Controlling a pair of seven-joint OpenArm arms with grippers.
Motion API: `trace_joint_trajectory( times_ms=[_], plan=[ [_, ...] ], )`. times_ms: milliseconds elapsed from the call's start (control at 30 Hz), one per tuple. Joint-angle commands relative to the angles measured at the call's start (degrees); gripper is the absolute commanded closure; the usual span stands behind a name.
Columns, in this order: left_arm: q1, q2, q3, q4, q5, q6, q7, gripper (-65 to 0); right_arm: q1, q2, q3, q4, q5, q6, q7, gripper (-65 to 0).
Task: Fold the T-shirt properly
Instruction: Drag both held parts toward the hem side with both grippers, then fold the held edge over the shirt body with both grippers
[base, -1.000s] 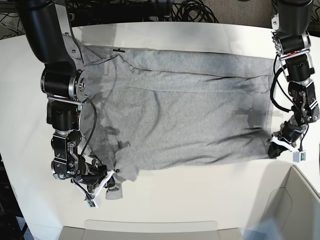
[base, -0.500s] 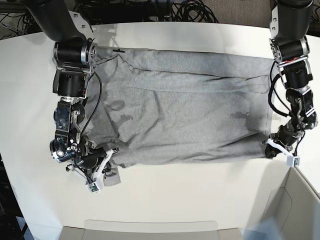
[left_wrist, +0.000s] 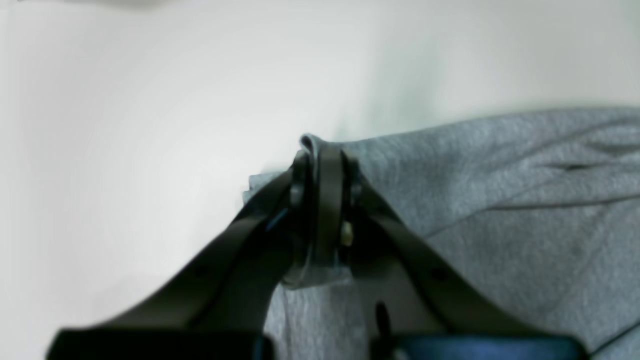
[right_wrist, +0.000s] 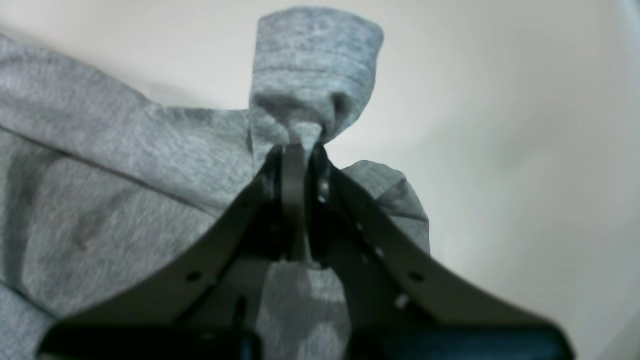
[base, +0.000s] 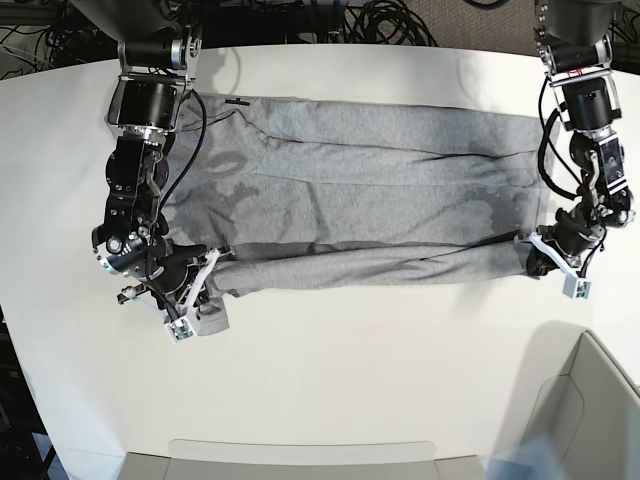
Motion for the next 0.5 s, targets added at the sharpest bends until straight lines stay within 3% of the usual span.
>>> trace_joint_trajectory(
  times_ms=[0, 200, 367, 467],
  plan=[
    [-0.72, -1.21, -1.13, 1.29, -1.01, -0.10, -1.21, -1.6, 0.61, 0.18, 0.09, 2.29, 0.53, -0.14, 1.05, 0.0],
    [1.56, -1.21, -7.28, 4.72, -1.10, -0.10, 3.54, -1.6, -3.53, 0.26, 0.27, 9.41, 0.62, -0.14, -2.82, 0.0],
    [7.80, -0.95, -7.72, 16.85, -1.19, -0.10, 7.05, -1.6, -7.75, 0.18, 0.27, 15.74, 0.62, -0.05, -2.90, 0.0],
    [9.74, -0.95, -7.72, 18.70, -1.19, -0.10, 8.29, -1.6, -10.21, 0.18, 0.27, 18.20, 0.62, -0.05, -2.99, 0.0]
  ],
)
